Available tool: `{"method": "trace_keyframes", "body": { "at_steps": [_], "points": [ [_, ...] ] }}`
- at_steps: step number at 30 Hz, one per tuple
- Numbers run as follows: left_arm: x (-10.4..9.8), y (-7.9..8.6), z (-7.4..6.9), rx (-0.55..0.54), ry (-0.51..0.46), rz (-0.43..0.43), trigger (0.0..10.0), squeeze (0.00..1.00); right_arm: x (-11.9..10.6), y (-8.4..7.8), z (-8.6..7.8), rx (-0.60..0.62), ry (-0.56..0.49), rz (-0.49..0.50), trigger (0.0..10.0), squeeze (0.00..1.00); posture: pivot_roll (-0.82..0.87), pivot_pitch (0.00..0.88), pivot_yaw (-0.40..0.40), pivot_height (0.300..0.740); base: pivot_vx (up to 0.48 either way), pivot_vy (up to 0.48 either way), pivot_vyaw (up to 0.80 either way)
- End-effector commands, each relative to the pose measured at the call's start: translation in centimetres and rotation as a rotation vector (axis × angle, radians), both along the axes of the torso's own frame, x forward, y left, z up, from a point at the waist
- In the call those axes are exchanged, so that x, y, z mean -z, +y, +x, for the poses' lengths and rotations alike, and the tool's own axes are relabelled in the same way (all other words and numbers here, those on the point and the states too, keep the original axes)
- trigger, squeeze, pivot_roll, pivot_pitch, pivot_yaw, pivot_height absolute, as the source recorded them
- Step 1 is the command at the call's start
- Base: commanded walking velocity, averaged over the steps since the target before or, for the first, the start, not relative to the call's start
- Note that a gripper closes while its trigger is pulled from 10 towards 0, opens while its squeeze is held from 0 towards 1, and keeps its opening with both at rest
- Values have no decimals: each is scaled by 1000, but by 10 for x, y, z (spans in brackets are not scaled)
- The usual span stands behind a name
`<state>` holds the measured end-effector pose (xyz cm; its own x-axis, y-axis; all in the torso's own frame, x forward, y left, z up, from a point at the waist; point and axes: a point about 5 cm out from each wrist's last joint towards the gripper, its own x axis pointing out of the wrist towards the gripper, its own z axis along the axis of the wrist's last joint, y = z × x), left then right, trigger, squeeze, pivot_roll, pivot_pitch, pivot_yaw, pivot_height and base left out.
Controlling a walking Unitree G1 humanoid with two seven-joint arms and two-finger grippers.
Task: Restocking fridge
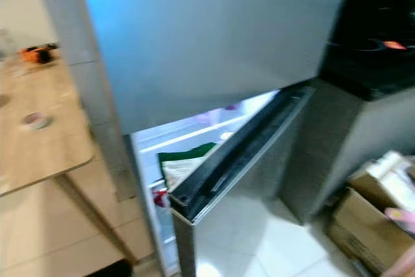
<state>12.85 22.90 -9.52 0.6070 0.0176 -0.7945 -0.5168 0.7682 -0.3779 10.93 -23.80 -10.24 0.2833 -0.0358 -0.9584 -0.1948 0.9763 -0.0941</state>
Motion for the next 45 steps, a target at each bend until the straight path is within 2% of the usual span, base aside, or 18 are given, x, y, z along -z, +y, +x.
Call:
{"method": "trace_keyframes", "body": {
  "at_steps": [1,11,21,37,45],
  "points": [
    [-1,3,0,-4,2,25,10000,0,1,1,-2,5,8,-1,10000,0,-75,1,27,740,0,0,-775],
    [-2,4,5,9,6,57,10000,0,2,4,-3,5,29,3,10000,0,-78,0,32,740,0,0,-778],
    [-2,5,5,13,9,64,10000,0,2,5,-3,33,10,3,10000,0,-75,0,33,740,0,0,-736],
    [-1,-1,5,27,11,47,10000,0,1,6,1,29,-7,2,10000,0,-74,0,35,740,0,0,0],
    [-1,-1,5,34,15,46,10000,0,1,7,3,29,-9,5,10000,0,-74,0,35,740,-276,0,0]
  ]
}}
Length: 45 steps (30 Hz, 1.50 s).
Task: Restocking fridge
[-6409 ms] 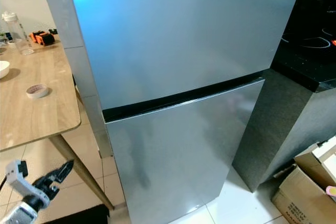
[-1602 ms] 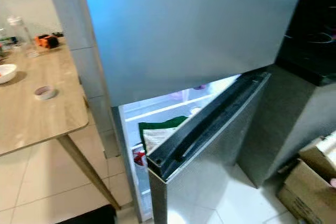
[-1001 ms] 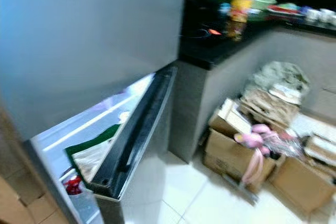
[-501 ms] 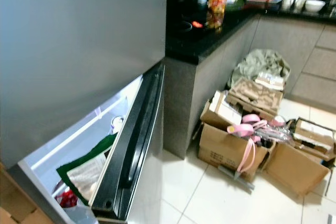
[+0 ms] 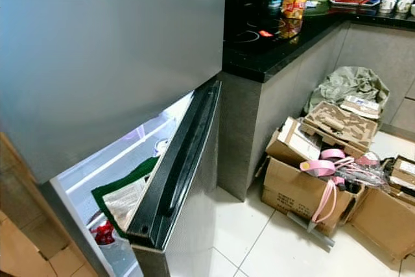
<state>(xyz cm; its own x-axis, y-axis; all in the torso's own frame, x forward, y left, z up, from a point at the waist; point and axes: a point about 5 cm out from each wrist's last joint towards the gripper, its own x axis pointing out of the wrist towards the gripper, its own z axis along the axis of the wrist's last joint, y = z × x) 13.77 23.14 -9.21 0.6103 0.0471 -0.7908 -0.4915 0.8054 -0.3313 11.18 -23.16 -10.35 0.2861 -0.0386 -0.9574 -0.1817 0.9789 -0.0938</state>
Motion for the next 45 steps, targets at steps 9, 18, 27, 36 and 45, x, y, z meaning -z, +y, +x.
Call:
{"method": "trace_keyframes", "body": {
  "at_steps": [9,18,27,36,45],
  "points": [
    [3,-5,-4,4,19,-17,10000,0,0,1,0,16,-6,9,10000,0,-76,0,37,740,-318,0,0],
    [3,-6,-4,4,20,-21,10000,0,0,1,1,16,-7,12,10000,0,-77,0,33,740,-332,0,0],
    [4,-7,-7,4,33,-23,10000,0,0,1,0,15,-5,12,10000,0,-80,0,34,740,-406,0,0],
    [4,-7,-6,5,27,-26,10000,0,0,1,0,13,-4,14,10000,0,-80,0,34,740,-454,0,0],
    [4,-8,-5,11,27,-26,10000,0,0,0,-1,11,-1,13,10000,0,-80,0,33,740,-451,0,0]
  ]
}}
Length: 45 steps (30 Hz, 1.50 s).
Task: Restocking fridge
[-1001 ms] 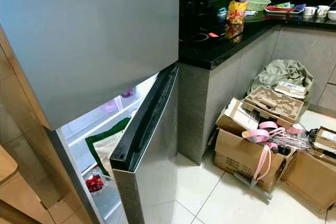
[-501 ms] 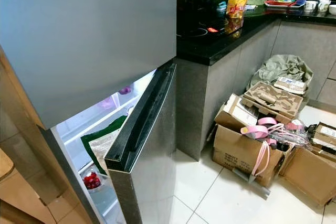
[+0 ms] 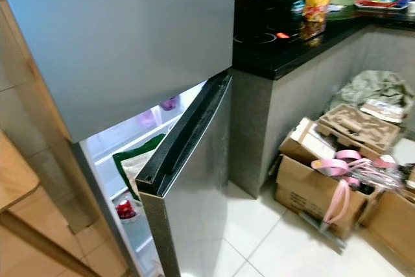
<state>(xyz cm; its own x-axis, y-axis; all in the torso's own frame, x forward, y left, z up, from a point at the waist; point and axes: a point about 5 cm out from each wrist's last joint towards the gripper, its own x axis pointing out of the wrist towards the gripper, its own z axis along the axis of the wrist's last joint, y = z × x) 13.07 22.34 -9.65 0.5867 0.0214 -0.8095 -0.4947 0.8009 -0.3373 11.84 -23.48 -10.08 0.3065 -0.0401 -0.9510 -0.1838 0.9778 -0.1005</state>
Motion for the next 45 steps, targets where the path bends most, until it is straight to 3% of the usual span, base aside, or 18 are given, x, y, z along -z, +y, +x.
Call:
{"method": "trace_keyframes", "body": {
  "at_steps": [1,13,24,38,41,45],
  "points": [
    [-1,0,2,3,-3,0,10000,0,3,2,-8,16,21,16,10000,0,-80,0,33,740,-454,0,0],
    [-1,-2,4,11,-8,-2,10000,0,2,1,-7,14,19,15,10000,0,-83,0,31,740,-437,0,0],
    [-2,4,2,35,-19,27,10000,0,2,1,-8,15,22,18,10000,0,-83,0,31,740,0,-171,0],
    [-3,6,5,-18,-25,38,10000,0,2,1,-8,15,21,23,10000,0,-88,0,28,740,0,-98,0],
    [-6,7,12,-25,-51,47,10000,0,3,1,-9,15,23,22,10000,0,-87,0,28,740,0,0,0],
    [-23,11,46,-57,-202,22,10000,0,3,1,-10,15,25,20,10000,0,-82,4,26,740,0,0,0]
  ]
}}
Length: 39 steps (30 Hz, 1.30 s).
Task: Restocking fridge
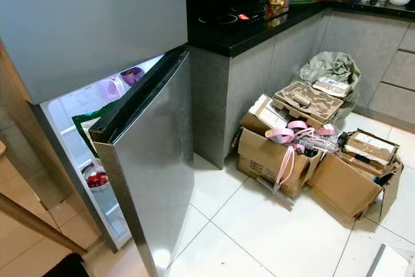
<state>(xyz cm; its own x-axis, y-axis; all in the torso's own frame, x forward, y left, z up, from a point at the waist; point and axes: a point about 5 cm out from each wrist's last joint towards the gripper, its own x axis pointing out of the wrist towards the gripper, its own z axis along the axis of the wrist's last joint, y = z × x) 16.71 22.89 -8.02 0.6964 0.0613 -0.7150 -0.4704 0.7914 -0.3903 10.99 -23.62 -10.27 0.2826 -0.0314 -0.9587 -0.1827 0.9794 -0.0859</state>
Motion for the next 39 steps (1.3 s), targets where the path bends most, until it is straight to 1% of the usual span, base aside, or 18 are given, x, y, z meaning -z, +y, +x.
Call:
{"method": "trace_keyframes", "body": {
  "at_steps": [1,2,6,7,8,10,12,14,15,21,26,29,31,32,33,36,38,39],
  "points": [
    [-15,6,23,-34,-126,-26,10000,0,1,2,-2,12,1,9,10000,0,-82,7,27,740,0,0,0],
    [-15,6,23,-34,-126,-26,10000,0,1,2,-2,12,1,9,10000,0,-82,7,27,740,0,0,0],
    [-48,9,70,-52,-385,-141,10000,0,1,2,-3,12,2,8,10000,0,-85,13,27,740,0,0,0],
    [-48,9,70,-52,-385,-141,10000,0,1,2,-3,12,2,8,10000,0,-85,13,27,740,0,0,0],
    [-58,8,82,-42,-453,-177,10000,0,1,2,-3,13,3,8,10000,0,-88,15,29,740,0,0,0],
    [-81,1,106,21,-605,-266,10000,0,2,2,-4,15,3,8,10000,0,-88,15,29,740,0,0,0],
    [-99,-7,123,85,-708,-313,10000,0,2,2,-6,17,5,9,10000,0,-91,17,30,740,0,0,0],
    [-106,-10,129,111,-750,-334,10000,0,2,1,-6,18,6,9,10000,0,-94,18,30,740,0,0,0],
    [-123,-20,141,171,-853,-399,10000,0,2,1,-7,20,8,8,10000,0,-97,17,31,740,0,0,0],
    [-151,-42,157,296,-1013,-494,10000,0,2,-1,-8,22,8,4,10000,0,-101,15,29,740,0,0,0],
    [-156,-52,159,340,-1043,-538,10000,0,1,-2,-7,22,7,1,10000,0,-103,14,25,740,0,0,0],
    [-158,-86,151,533,-1051,-681,10000,0,0,-4,-6,18,5,-4,10000,0,-103,14,25,740,0,0,0],
    [-151,-123,134,719,-1005,-812,10000,0,0,-5,-5,16,3,-8,10000,0,-101,11,23,740,0,0,0],
    [-151,-123,134,719,-1005,-812,10000,0,0,-5,-5,16,3,-8,10000,0,-101,11,23,740,0,0,0],
    [-147,-147,120,820,-967,-886,10000,0,0,-6,-5,15,2,-9,10000,0,-101,11,23,740,0,0,0],
    [-146,-152,116,842,-957,-903,10000,0,0,-6,-4,15,1,-9,10000,0,-101,11,23,740,0,0,0],
    [-142,-166,104,915,-925,-949,10000,0,0,-6,-4,13,3,-10,10000,0,-101,6,24,740,0,0,0],
    [-142,-166,104,915,-925,-949,10000,0,0,-6,-4,13,3,-10,10000,0,-101,6,24,740,0,0,0]
  ]
}}
